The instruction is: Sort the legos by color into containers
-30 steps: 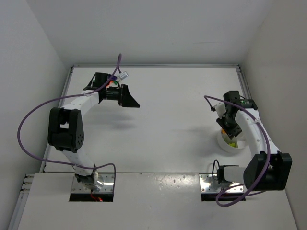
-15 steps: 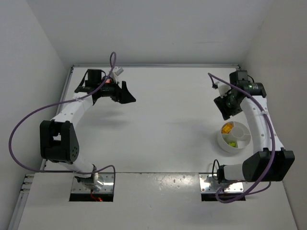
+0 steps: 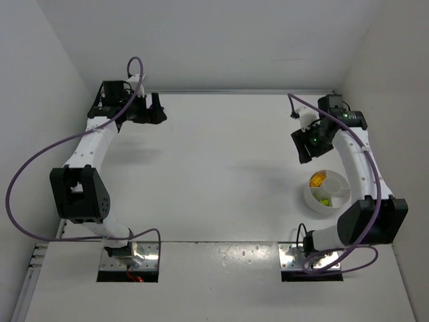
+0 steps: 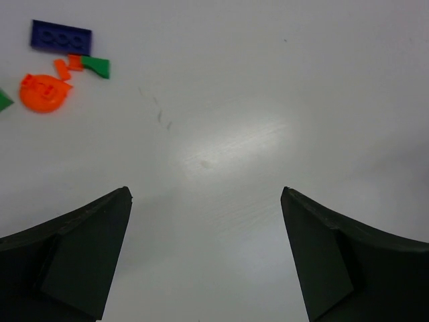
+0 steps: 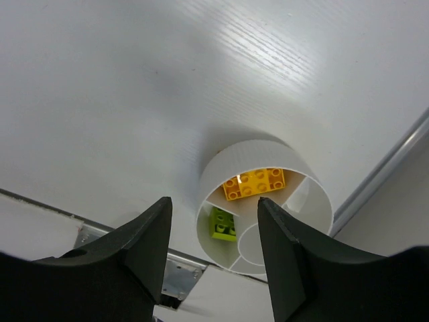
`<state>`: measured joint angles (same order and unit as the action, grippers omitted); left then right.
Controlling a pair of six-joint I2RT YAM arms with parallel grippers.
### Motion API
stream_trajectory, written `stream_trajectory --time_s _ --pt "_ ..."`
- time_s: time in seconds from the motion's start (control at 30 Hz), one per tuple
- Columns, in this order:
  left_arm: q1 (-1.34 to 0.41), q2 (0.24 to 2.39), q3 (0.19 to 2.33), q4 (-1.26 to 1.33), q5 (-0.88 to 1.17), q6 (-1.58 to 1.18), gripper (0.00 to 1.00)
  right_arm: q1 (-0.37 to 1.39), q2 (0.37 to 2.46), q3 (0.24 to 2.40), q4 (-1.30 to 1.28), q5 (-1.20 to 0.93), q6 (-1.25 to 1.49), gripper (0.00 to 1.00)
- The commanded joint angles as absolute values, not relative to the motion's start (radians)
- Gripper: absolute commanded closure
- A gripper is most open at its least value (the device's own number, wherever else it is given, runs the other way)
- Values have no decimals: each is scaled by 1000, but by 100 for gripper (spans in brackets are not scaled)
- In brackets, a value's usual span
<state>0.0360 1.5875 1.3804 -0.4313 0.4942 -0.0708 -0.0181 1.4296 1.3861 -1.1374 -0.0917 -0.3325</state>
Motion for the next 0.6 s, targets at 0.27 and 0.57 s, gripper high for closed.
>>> stream_trajectory --time_s 0.27,0.57 --pt "146 2021 1825 -517 60 -144 0 -25 1356 1269 -1019 -204 -256 46" --pt "114 2265 2041 -517 -193 -267 10 -25 1338 1227 -980 -215 -216 46"
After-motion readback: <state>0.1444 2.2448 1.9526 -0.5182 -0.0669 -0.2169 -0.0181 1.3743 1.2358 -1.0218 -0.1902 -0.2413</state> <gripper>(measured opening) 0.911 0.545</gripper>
